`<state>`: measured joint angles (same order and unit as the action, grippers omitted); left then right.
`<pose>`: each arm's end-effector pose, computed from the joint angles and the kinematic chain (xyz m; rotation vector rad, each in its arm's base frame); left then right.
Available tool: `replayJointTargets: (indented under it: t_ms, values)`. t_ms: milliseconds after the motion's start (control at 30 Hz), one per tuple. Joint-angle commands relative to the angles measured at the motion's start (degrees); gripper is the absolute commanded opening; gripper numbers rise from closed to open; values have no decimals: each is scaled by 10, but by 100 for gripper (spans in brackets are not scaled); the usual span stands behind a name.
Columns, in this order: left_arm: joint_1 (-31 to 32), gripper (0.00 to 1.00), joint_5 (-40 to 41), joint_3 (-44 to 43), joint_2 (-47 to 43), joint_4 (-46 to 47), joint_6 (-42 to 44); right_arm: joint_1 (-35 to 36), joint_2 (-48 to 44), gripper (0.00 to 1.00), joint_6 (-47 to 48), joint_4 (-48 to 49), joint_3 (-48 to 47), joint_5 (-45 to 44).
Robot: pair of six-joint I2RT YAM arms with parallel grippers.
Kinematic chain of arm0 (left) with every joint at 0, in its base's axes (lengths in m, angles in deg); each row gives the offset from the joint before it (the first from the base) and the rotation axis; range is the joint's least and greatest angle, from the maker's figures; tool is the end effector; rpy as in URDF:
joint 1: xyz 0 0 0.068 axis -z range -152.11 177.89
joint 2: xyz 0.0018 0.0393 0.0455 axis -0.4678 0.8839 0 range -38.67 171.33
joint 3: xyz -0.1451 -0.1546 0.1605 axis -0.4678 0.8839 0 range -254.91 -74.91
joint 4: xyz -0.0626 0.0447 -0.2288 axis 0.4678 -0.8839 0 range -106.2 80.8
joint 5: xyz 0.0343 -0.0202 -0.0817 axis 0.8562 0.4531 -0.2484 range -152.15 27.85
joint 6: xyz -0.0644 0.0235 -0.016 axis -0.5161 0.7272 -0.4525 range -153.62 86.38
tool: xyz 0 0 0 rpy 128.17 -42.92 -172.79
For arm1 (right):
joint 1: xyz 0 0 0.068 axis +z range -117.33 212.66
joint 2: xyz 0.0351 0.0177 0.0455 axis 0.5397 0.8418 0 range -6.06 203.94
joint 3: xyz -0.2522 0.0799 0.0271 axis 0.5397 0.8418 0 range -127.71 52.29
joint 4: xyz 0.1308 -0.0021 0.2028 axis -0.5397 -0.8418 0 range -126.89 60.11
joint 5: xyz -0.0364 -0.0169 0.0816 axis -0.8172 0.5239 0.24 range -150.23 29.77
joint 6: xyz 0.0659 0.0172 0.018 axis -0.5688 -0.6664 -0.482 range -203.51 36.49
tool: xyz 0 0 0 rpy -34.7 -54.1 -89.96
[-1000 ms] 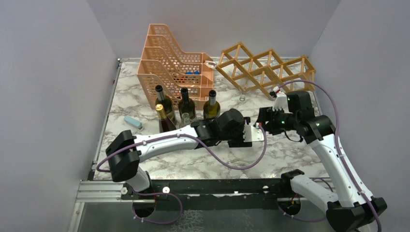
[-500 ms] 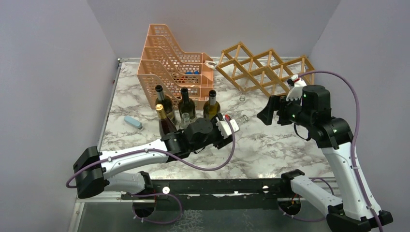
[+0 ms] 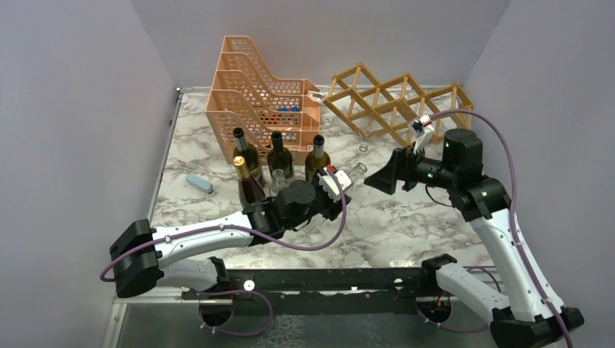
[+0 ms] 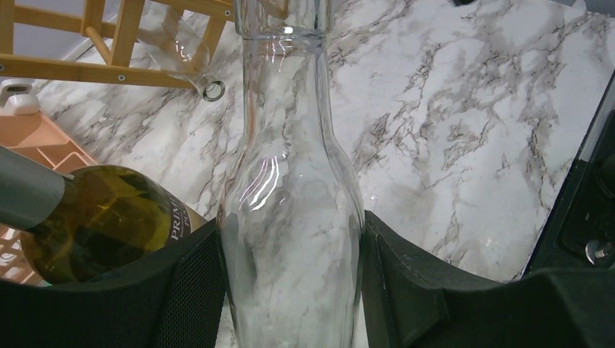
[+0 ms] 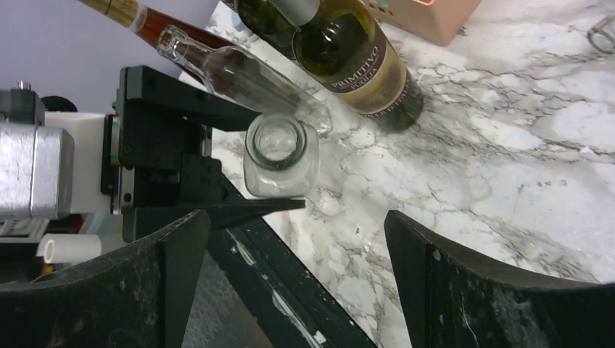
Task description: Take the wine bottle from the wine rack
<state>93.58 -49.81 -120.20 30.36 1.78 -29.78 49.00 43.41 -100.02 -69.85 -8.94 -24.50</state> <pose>0.1280 -0.2535 0.2895 0.9082 1.5840 -0.5783 0.1498 0.0790 0.3558 -0.3963 2.0723 0.9910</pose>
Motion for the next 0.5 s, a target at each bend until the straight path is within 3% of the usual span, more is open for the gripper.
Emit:
replayJointTargets:
  t_ms: [0, 200, 467]
  values:
    - [1, 36, 15, 5, -15, 60, -27, 1, 29, 90, -35, 91, 11, 66]
    - [1, 36, 11, 15, -28, 60, -38, 42, 72, 84, -62, 120, 15, 31]
    - [1, 36, 8, 24, -43, 56, -45, 136, 111, 68, -93, 160, 22, -36]
